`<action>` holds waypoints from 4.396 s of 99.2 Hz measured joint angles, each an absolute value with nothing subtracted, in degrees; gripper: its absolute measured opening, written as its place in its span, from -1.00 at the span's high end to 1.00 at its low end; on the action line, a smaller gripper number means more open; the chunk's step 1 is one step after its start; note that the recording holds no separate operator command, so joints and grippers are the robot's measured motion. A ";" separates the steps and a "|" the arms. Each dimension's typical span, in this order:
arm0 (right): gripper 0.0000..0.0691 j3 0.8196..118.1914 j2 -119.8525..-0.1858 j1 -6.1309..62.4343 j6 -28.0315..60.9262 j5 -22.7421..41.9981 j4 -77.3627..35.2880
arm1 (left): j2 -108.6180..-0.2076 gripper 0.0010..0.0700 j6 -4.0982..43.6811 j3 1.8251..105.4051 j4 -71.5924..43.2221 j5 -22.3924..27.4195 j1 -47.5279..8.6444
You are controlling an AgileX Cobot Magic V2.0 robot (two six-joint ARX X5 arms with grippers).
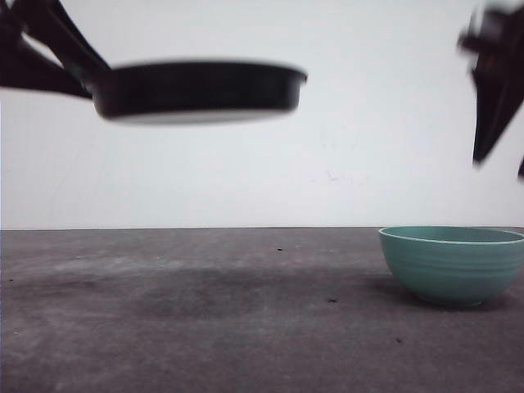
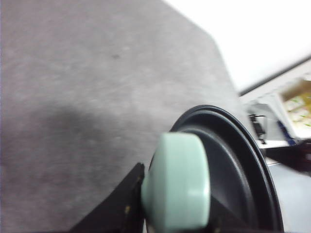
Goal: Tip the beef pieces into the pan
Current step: 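Lift the black pan with the left gripper toward the bowl, then grasp the rim of the mint-green bowl with the right gripper, then lift the bowl and tip the beef cubes into the held pan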
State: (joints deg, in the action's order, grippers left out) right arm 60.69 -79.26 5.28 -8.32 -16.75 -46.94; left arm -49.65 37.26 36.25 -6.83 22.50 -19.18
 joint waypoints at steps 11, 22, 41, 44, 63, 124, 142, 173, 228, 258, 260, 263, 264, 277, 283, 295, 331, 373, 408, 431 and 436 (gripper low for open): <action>0.11 60.69 -84.42 5.28 -7.88 -16.73 -46.52 | -46.15 0.86 37.08 36.25 -8.62 22.48 -19.29; 0.15 60.69 -87.29 5.28 -7.73 -16.51 -44.82 | -44.49 0.86 37.06 36.25 -10.17 22.48 -19.31; 0.38 60.69 -91.29 5.23 -7.73 -16.49 -42.15 | -44.29 0.86 37.06 36.25 -12.45 22.52 -19.44; 0.40 60.69 -91.90 5.23 -7.73 -16.51 -41.91 | -44.29 0.86 37.06 36.25 -12.71 22.52 -19.57; 0.49 60.69 -95.53 5.23 -7.75 -16.49 -41.01 | -44.29 0.86 37.04 36.25 -13.15 22.59 -19.75; 0.96 61.04 -81.01 10.68 -8.64 -19.40 -35.55 | -46.63 0.86 37.52 36.25 -15.18 23.53 -23.62; 0.96 65.21 -70.72 17.47 -11.09 -17.72 -34.44 | -49.17 0.86 38.52 36.25 -15.18 23.53 -25.50; 0.96 67.51 -65.04 34.79 -14.46 -7.01 -32.86 | -54.83 0.86 38.79 42.46 -16.10 23.46 -29.28; 0.96 67.44 -66.17 58.43 -1.39 37.69 -25.39 | -58.22 0.86 37.06 49.36 -19.57 20.40 -30.63; 0.96 65.63 -67.55 62.59 9.26 49.08 -12.45 | -58.22 0.86 37.30 49.43 -19.59 20.29 -30.61; 0.96 65.21 -67.55 62.83 10.35 49.32 -11.11 | -58.22 0.86 37.30 49.43 -19.59 20.29 -30.61; 0.96 64.58 -67.55 63.13 11.99 49.41 -9.65 | -58.22 0.86 37.32 49.43 -19.59 20.27 -30.61; 0.96 64.38 -67.55 63.20 12.51 49.41 -9.23 | -58.22 0.86 37.30 49.43 -19.59 20.27 -30.59; 0.96 62.37 -67.59 63.75 18.74 49.63 -5.26 | -58.22 0.86 37.32 49.43 -19.57 20.27 -30.55; 0.96 61.56 -67.61 63.96 21.12 50.35 -2.59 | -58.22 0.86 37.32 49.43 -19.57 20.29 -30.35; 0.96 59.16 -67.61 64.14 26.15 51.00 3.84 | -58.22 0.86 37.36 49.52 -19.57 20.29 -28.99; 0.96 58.13 -67.66 64.40 41.89 46.85 19.81 | -58.59 0.86 37.52 54.15 -19.92 20.21 -26.02; 0.96 58.13 -67.68 62.48 54.30 40.27 29.54 | -60.38 0.86 37.39 56.07 -21.08 20.51 -25.89; 0.96 58.13 -67.66 61.28 55.35 37.63 33.19 | -60.38 0.86 36.99 56.10 -21.26 20.51 -24.93; 0.96 58.13 -64.10 54.72 25.19 36.71 17.10 | -60.38 0.86 36.56 56.10 -21.50 20.47 -24.49; 0.96 58.13 -61.98 50.19 15.16 32.95 10.70 | -60.38 0.86 35.97 56.10 -22.04 20.49 -24.49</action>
